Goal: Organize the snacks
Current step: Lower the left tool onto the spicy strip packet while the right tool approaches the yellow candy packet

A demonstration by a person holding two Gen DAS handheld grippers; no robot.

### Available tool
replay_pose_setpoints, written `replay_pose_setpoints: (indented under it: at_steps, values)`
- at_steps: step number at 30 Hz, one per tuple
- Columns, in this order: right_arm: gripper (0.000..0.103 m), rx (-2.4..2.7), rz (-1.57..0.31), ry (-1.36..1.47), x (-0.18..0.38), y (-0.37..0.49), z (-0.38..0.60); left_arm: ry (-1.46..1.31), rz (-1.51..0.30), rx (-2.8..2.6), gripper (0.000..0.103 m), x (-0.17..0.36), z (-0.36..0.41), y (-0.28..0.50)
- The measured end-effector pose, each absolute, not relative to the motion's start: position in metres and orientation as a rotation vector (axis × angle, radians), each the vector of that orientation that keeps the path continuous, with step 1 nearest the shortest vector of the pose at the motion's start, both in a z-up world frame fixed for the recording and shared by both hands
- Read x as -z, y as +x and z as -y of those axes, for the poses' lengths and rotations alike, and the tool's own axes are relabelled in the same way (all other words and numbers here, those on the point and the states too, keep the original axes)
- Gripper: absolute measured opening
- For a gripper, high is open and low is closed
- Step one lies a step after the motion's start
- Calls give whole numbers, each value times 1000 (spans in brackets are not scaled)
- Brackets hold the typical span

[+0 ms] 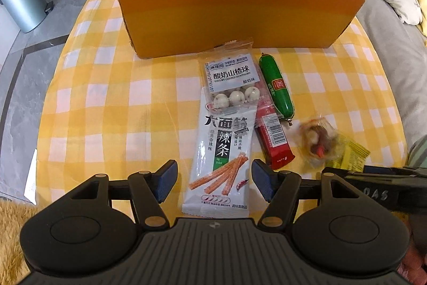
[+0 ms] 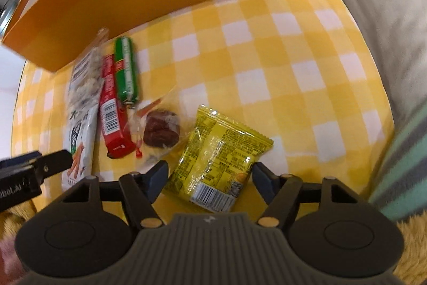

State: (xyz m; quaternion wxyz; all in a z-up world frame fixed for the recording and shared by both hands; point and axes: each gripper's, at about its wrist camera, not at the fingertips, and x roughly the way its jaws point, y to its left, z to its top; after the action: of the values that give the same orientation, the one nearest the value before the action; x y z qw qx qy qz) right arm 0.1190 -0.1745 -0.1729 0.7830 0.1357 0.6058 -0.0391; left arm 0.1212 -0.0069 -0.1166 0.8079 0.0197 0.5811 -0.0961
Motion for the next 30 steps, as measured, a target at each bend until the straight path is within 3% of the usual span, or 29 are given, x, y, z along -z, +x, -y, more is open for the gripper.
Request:
replay_pose_setpoints:
  at_steps: [4,14,21,26,30]
  values:
    - [59,29,-1290,202,172,122,162,41,-1251,209,75,121,8,123]
    - [65,40,-1307,160,173,122,163,68,-1266,215,78,137,17,132]
    - [62,32,-1306,98,170,118,158,118,-1254,211,76,148,26,135]
    - [57,36,-1302,77,168,115,157,151,-1242,219,62,149,30,132]
    - [55,29,-1302,57,167,114,154,162,-1238,228,56,146,29,130]
